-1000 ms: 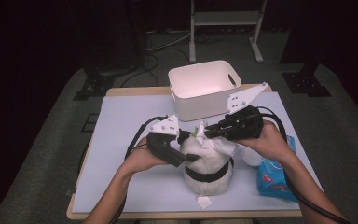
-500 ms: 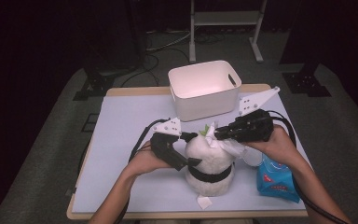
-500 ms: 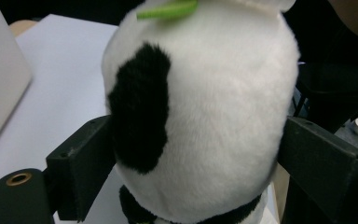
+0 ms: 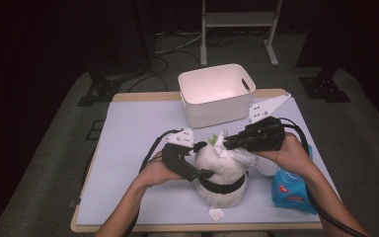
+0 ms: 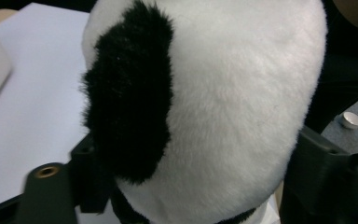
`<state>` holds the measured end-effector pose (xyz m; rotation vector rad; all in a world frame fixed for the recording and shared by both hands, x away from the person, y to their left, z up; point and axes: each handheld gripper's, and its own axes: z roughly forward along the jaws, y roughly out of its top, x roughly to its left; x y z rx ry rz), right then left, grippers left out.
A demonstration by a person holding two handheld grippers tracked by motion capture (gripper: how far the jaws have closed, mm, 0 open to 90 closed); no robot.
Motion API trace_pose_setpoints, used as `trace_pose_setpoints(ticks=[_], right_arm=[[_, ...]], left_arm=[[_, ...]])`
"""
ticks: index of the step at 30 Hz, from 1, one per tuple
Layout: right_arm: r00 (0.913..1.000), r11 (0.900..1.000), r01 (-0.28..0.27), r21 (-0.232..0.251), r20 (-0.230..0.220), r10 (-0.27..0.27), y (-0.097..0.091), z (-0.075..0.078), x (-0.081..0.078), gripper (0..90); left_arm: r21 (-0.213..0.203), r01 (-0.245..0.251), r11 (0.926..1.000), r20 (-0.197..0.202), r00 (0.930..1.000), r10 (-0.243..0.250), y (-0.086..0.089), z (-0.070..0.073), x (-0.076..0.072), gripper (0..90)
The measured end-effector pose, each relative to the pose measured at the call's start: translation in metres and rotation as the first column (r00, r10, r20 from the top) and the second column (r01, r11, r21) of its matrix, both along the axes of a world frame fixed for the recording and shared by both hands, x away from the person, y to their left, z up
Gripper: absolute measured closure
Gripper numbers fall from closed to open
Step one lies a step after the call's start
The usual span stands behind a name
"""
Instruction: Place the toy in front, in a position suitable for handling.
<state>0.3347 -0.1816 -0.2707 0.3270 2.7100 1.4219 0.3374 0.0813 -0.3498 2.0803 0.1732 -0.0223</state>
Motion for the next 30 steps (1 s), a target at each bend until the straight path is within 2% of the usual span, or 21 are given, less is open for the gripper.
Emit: trace_pose_setpoints(ticks=[5, 10, 15, 17, 18, 25, 30], right_arm=[[1.0000, 1.0000, 0.002, 0.000, 0.008, -0.002, 0.005, 0.005, 0.002, 83.6], [0.9993, 0.9999, 0.007, 0.016, 0.038, -0.007, 0.013, 0.013, 0.004, 83.6], [0.9989, 0.9997, 0.008, 0.021, 0.045, -0.008, 0.018, 0.013, 0.006, 83.5], [0.9990, 0.9999, 0.013, 0.004, 0.042, -0.013, 0.018, 0.011, 0.007, 83.5], [0.9992, 0.9999, 0.012, -0.002, 0.037, -0.012, 0.017, 0.009, 0.007, 83.5], [0.9993, 0.9996, 0.026, -0.005, 0.026, -0.026, 0.007, 0.004, 0.008, 83.3], [0.9987, 0.9986, 0.050, -0.017, 0.007, -0.050, -0.005, -0.001, 0.010, 83.1]], left_arm=[[-0.013, -0.002, 0.9999, 0.012, 0.9999, 0.002, 0.005, 0.005, 0.004, 29.3], [0.022, -0.042, 0.9989, 0.094, 0.9948, 0.040, 0.015, 0.019, 0.005, 29.9], [0.074, -0.044, 0.9963, 0.110, 0.9933, 0.036, 0.023, 0.026, 0.005, 29.9], [0.080, -0.042, 0.9960, 0.103, 0.9941, 0.033, 0.025, 0.023, 0.006, 29.9], [0.068, -0.041, 0.9969, 0.097, 0.9947, 0.034, 0.026, 0.022, 0.006, 29.9], [0.048, -0.057, 0.9972, 0.073, 0.9959, 0.053, 0.032, 0.015, 0.006, 29.4], [0.036, -0.061, 0.9975, 0.070, 0.9959, 0.058, 0.034, 0.014, 0.006, 29.3]])
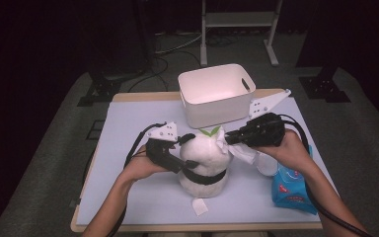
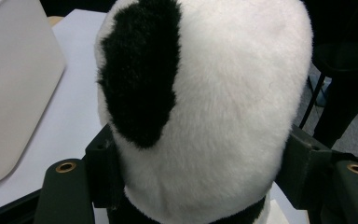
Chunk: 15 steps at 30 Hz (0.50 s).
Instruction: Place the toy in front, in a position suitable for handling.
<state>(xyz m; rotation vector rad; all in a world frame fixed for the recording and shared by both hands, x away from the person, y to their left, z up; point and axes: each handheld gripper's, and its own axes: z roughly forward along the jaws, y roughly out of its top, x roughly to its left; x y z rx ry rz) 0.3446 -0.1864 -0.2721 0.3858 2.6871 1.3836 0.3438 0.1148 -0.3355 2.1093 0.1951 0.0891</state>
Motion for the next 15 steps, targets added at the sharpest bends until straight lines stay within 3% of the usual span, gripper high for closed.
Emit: trace_pose_setpoints(ticks=[8, 15], right_arm=[[0.9995, 0.9994, -0.024, 0.026, 0.020, 0.023, 0.009, 0.010, -0.003, 83.0], [0.9956, 0.9971, -0.074, 0.018, 0.058, 0.073, 0.033, 0.024, -0.008, 83.0]], left_arm=[[0.015, 0.014, 0.9998, 0.015, 0.9998, -0.014, -0.006, 0.005, -0.001, 29.3], [0.047, 0.037, 0.9982, 0.043, 0.9983, -0.039, -0.018, 0.011, -0.005, 29.1]])
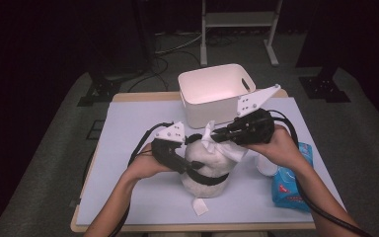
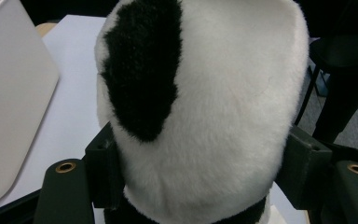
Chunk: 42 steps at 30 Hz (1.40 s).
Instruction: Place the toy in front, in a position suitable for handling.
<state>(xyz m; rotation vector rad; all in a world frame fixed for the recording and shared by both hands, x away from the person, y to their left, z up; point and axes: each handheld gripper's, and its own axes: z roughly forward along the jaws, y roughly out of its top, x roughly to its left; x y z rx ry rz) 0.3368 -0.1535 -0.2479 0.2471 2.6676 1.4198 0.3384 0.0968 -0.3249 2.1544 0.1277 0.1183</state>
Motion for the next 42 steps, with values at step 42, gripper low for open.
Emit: trace_pose_setpoints(ticks=[42], right_arm=[[0.9911, 0.9929, 0.119, 0.000, -0.060, -0.119, -0.059, -0.016, 0.000, 83.1]], left_arm=[[0.011, 0.014, 0.9998, -0.001, 0.9999, -0.014, -0.012, 0.001, 0.000, 27.6]])
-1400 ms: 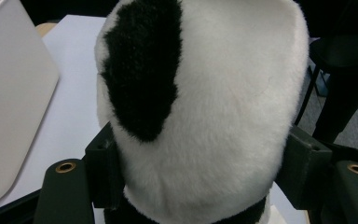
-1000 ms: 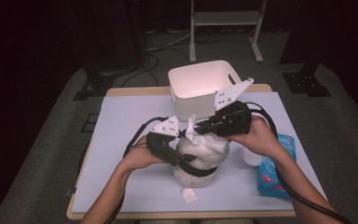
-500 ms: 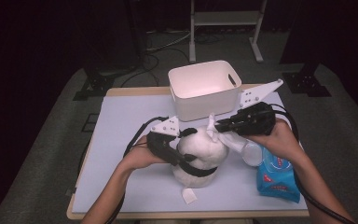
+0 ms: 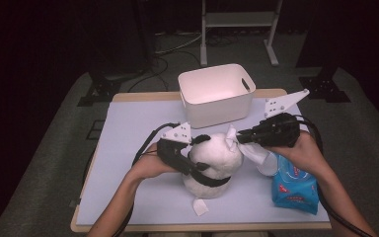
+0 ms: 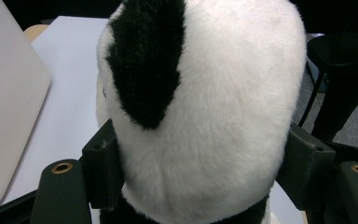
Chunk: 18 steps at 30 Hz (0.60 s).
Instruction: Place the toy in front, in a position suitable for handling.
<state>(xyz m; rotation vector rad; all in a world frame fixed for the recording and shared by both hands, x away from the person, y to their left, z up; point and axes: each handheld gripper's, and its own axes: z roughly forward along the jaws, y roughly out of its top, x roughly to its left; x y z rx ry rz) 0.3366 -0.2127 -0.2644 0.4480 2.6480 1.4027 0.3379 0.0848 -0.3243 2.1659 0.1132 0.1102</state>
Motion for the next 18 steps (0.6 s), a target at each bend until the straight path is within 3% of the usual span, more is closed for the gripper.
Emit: trace_pose_setpoints(ticks=[8, 18], right_arm=[[0.9977, 0.9984, -0.054, 0.018, 0.043, 0.053, 0.021, 0.021, -0.003, 83.1], [0.9908, 0.9904, -0.122, -0.066, 0.051, 0.125, 0.061, 0.029, -0.004, 83.1]], left_arm=[[0.006, 0.003, 1.0000, 0.007, 1.0000, -0.003, -0.005, 0.001, -0.002, 27.5], [0.015, 0.026, 0.9995, 0.023, 0.9994, -0.027, -0.017, 0.005, -0.004, 27.4]])
